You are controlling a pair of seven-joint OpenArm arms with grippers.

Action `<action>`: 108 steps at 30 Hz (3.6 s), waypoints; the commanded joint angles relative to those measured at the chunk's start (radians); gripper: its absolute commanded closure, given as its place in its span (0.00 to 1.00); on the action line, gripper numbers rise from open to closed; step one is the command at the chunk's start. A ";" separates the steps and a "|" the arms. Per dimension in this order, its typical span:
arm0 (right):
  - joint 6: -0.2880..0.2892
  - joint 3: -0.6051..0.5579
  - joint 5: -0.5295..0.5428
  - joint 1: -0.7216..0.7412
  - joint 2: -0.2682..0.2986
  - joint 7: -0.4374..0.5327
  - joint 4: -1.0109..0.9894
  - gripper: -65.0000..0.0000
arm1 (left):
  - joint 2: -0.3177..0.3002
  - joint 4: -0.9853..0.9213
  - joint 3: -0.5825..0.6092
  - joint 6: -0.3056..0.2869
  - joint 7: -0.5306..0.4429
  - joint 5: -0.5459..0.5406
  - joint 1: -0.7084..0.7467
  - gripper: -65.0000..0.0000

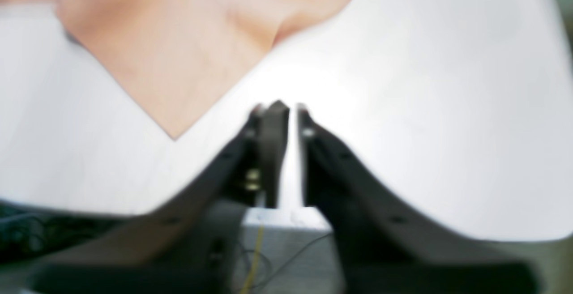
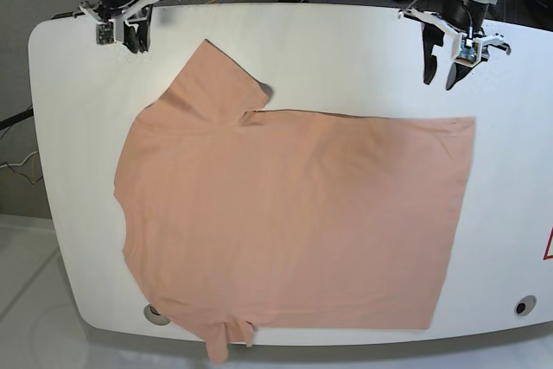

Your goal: Fold the T-shirt properly

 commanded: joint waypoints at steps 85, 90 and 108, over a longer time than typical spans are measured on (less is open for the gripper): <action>0.240 -0.065 0.275 0.391 -0.038 -0.258 -0.441 0.76 | -0.033 -0.013 -0.008 -0.022 0.024 -0.049 -0.083 0.57; 0.242 -0.044 0.288 0.387 -0.030 -0.272 -0.436 1.00 | -0.035 -0.006 -0.009 -0.018 0.026 -0.041 -0.091 0.57; 0.248 -0.027 0.284 0.389 -0.032 -0.262 -0.430 1.00 | -0.030 -0.157 -0.144 -0.100 0.147 -0.131 -0.206 0.51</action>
